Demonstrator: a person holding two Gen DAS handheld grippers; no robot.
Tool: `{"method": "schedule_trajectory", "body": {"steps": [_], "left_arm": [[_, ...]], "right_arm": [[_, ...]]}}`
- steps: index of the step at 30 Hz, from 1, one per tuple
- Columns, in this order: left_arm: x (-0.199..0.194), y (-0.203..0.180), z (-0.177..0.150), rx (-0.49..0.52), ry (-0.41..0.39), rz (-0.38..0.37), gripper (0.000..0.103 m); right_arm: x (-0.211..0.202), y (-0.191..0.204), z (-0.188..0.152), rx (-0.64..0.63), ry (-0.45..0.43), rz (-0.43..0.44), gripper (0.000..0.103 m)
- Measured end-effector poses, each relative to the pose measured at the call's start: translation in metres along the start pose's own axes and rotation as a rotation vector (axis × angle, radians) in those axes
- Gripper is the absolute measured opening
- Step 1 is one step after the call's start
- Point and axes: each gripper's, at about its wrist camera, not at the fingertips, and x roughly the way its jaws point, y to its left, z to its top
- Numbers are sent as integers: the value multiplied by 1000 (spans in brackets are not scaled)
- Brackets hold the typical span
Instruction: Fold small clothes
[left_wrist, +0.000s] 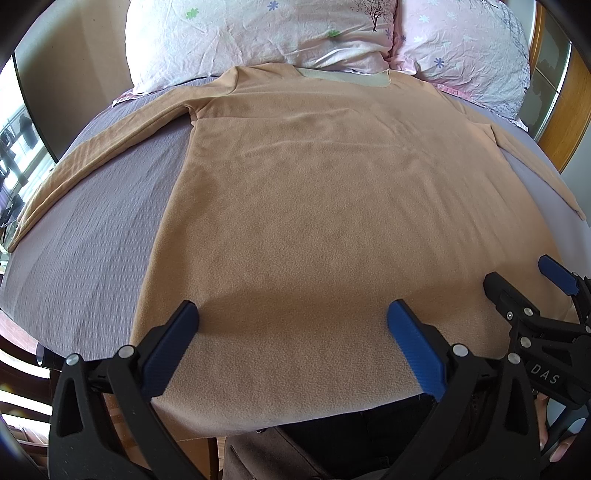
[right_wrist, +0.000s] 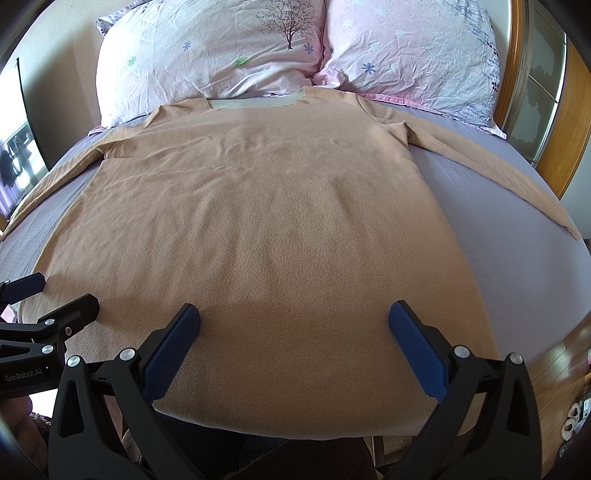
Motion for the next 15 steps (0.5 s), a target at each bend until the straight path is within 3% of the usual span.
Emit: {"method": "schedule_trajectory", "body": {"steps": [15], "left_arm": [[0, 0, 0, 0, -1, 0, 101]], "right_arm": [[0, 2, 0, 8, 0, -4, 102]]}}
